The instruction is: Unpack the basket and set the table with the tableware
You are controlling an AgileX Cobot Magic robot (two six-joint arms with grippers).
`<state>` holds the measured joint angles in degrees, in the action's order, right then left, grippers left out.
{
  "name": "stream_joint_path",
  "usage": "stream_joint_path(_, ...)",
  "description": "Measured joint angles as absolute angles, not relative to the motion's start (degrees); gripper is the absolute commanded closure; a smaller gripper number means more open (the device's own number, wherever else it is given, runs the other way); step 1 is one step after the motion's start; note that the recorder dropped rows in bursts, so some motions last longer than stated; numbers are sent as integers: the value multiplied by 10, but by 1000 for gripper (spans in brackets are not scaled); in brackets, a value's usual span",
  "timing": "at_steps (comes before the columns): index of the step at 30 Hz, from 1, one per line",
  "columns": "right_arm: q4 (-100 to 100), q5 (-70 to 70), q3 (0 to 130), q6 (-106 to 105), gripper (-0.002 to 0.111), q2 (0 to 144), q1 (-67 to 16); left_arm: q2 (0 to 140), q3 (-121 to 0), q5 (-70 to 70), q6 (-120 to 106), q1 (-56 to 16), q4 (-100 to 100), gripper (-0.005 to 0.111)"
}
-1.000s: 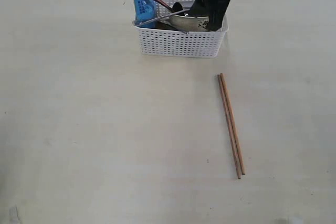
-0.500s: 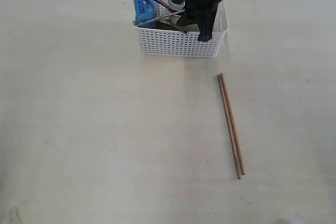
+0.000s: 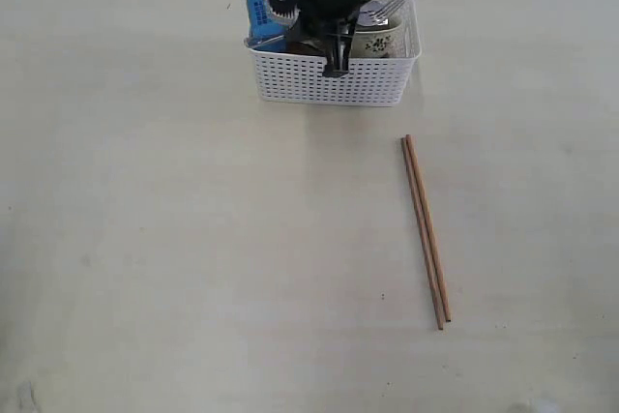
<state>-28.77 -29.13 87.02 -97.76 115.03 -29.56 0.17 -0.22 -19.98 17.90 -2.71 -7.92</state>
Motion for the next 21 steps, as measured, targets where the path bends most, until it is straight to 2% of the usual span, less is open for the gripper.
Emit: stream_joint_path(21,-182,-248,870,-920,67,1170,-310,2,-2,-200,179,-27,-79,106)
